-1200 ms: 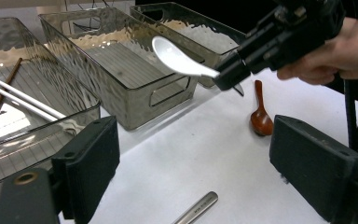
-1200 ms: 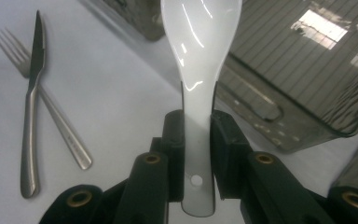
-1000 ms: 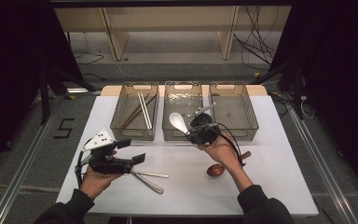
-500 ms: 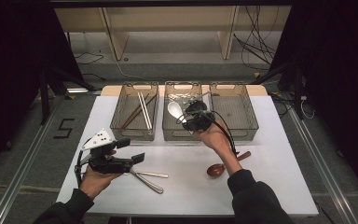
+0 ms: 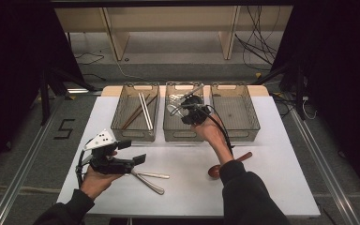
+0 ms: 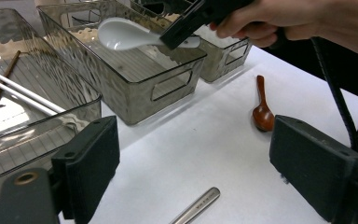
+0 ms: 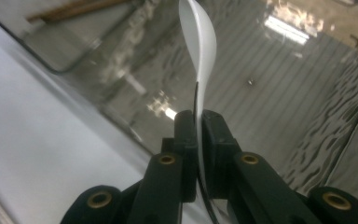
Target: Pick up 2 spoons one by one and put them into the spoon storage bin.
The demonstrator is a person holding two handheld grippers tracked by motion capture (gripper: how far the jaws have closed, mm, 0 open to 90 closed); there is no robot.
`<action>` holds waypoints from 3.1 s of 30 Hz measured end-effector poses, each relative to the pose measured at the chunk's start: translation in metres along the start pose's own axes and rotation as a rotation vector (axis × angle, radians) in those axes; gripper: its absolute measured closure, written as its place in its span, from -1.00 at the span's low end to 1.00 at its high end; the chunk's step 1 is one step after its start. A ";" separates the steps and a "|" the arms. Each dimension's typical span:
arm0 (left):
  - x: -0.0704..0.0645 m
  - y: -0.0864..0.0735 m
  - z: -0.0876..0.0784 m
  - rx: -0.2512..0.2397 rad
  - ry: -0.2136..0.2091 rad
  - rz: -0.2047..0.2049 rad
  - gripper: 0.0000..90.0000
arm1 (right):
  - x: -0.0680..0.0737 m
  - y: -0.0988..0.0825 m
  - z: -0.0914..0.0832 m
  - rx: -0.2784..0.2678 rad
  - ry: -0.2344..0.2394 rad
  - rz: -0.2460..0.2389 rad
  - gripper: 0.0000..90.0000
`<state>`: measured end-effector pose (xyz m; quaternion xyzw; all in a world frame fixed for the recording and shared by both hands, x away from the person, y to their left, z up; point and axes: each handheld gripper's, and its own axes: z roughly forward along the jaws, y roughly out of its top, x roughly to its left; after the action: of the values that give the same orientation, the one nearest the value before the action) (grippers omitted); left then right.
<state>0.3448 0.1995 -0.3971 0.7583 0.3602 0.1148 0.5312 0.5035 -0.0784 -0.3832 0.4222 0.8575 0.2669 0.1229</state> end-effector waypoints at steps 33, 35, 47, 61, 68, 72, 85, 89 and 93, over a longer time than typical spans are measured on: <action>-0.001 0.000 -0.001 0.001 -0.002 0.009 -0.65 | -0.016 0.010 -0.002 -0.065 0.047 0.046 0.04; -0.001 0.001 -0.001 0.001 -0.001 0.009 -0.65 | -0.016 0.006 -0.010 -0.059 0.080 0.005 -0.08; -0.001 0.000 0.000 0.004 0.000 0.009 -0.65 | -0.010 -0.051 -0.066 -0.074 0.215 -0.161 -0.28; -0.003 0.001 0.001 -0.001 0.000 0.013 -0.65 | -0.041 -0.121 -0.065 -0.023 0.127 -0.076 0.08; -0.003 0.001 0.000 -0.009 -0.002 0.013 -0.65 | -0.061 -0.144 -0.052 0.046 0.056 -0.051 0.68; -0.003 0.001 0.000 -0.013 -0.001 0.015 -0.65 | -0.075 -0.154 -0.039 0.104 -0.005 -0.034 0.96; -0.003 0.001 -0.001 -0.015 -0.003 0.026 -0.65 | -0.095 -0.168 -0.024 0.206 -0.060 0.025 1.00; -0.003 0.001 -0.001 -0.013 -0.002 0.027 -0.65 | -0.094 -0.169 -0.025 0.225 -0.060 0.035 1.00; -0.004 0.002 -0.001 -0.017 -0.002 0.025 -0.65 | -0.089 -0.171 -0.030 0.281 -0.061 0.033 1.00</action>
<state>0.3424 0.1975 -0.3946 0.7583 0.3493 0.1238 0.5364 0.4322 -0.2450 -0.4560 0.4575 0.8751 0.1332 0.0843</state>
